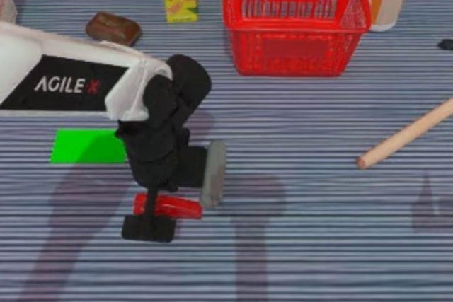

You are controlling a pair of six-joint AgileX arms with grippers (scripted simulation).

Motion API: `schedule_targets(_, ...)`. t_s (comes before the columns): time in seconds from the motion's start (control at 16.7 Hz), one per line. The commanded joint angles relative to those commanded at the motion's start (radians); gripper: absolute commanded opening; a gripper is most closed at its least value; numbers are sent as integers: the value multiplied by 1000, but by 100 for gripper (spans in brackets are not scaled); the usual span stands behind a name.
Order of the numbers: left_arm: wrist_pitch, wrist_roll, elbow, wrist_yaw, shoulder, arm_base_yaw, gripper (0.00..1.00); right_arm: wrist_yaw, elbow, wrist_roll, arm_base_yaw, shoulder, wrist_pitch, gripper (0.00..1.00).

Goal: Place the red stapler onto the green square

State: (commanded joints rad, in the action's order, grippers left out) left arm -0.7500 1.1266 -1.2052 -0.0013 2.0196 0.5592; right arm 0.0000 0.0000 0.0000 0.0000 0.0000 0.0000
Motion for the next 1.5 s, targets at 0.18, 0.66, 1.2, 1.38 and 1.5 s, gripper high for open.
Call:
schedule_targets(0.18,0,0,0,0,0,0,85,0,0,0,0,0,0,100)
schedule_targets(0.66,0,0,0,0,0,0,25,0,0,0,0,0,0,100)
schedule_targets(1.2,0,0,0,0,0,0,0,0,0,0,0,0,0,100)
schedule_targets(1.38,0,1,0,0,-1,0,0,0,0,0,0,0,0,100)
schedule_targets(1.5,-17,3,-14,0,-6,0,0,0,0,0,0,0,0,100)
